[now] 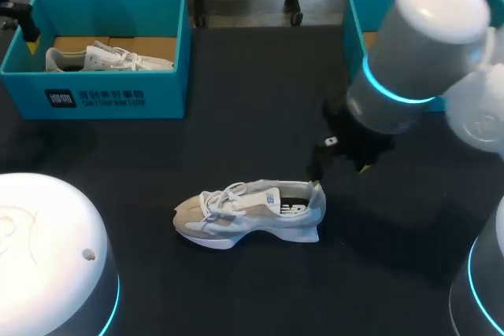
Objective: Take the shoe out of the shoebox, open the shoe tongue, remove and reinsert the insole, then place the shoe into the shoebox
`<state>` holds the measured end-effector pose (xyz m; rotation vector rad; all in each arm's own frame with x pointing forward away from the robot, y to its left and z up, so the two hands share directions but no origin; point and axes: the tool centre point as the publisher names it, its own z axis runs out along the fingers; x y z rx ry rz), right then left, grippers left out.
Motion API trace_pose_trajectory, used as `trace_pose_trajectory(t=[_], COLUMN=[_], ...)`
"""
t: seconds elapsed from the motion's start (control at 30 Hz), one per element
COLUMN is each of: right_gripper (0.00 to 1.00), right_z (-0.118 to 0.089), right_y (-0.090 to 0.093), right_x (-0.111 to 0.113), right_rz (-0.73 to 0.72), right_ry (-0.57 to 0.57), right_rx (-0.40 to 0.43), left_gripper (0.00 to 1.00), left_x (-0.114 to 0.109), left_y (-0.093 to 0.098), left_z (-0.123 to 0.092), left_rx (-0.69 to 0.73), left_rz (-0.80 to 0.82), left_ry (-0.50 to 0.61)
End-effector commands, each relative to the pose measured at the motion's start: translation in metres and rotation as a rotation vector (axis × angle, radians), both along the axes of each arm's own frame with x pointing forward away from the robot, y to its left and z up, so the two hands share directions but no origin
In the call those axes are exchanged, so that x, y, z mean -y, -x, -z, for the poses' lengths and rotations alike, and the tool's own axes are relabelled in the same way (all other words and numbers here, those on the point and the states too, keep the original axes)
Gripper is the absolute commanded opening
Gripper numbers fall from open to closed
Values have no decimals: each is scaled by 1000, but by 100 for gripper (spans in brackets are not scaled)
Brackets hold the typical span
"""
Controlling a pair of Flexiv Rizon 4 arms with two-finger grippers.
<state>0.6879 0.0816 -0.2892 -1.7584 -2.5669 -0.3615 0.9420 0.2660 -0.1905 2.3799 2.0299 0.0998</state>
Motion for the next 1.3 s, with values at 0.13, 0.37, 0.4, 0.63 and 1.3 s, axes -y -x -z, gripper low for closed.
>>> trace_pose_trajectory(t=[0.13, 0.37, 0.4, 0.63, 1.3], right_gripper=[100, 100, 100, 100, 100], right_z=[17, 23, 23, 23, 65], right_y=[-5, 12, 12, 12, 5], right_x=[38, 54, 54, 54, 85], right_rz=[-423, -1094, -1094, -1094, -1085], right_ry=[-561, -755, -755, -755, -695], right_rx=[-84, 10, 10, 10, 317], left_gripper=[100, 100, 100, 100, 100], left_x=[0, 0, 0, 0, 0], left_y=[2, 2, 2, 2, 2], left_z=[0, 0, 0, 0, 0], left_rx=[4, 4, 4, 4, 4], left_rz=[1, 1, 1, 1, 1], left_ry=[-3, -3, -3, -3, -3])
